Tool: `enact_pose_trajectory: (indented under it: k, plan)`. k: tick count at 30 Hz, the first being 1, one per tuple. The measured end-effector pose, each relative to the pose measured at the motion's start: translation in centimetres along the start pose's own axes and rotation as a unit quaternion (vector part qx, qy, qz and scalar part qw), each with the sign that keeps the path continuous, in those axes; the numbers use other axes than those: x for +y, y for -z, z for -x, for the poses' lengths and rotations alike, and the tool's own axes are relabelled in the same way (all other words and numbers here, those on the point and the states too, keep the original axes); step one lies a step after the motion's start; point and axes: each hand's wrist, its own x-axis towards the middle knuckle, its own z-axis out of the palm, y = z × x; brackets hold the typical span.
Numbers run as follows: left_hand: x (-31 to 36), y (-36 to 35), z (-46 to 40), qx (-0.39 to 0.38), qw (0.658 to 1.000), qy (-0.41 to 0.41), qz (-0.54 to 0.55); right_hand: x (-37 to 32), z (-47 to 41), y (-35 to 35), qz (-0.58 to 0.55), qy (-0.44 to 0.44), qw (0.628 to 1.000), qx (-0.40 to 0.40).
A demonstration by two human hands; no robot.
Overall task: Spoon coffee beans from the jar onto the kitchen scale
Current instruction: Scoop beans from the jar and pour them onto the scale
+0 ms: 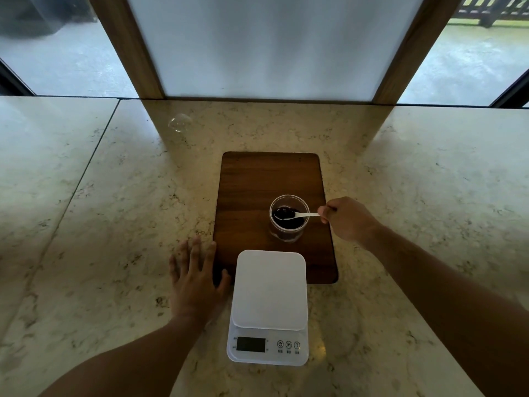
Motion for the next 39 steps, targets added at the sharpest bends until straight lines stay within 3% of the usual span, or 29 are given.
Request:
enact_pose_trajectory:
  k: [11,21,34,39]
  plan:
    - [0.2,0.3,0.1,-0.006,1.000,0.001,0.005,0.6,0.7,0.3,-0.041,0.003,0.999,0.004]
    - [0.2,0.2,0.1,-0.001,1.000,0.005,0.003,1.1,2.6,-0.2,-0.035,0.059,0.998,-0.004]
    - [0.5,0.6,0.1,-0.003,1.000,0.007,0.012,4.5,6.9,-5.2,-0.040,0.049,0.996,-0.060]
    - [0.5,0.6,0.1,-0.005,1.000,0.011,0.012,5.3,8.0,-6.8,-0.023,0.063,0.997,-0.025]
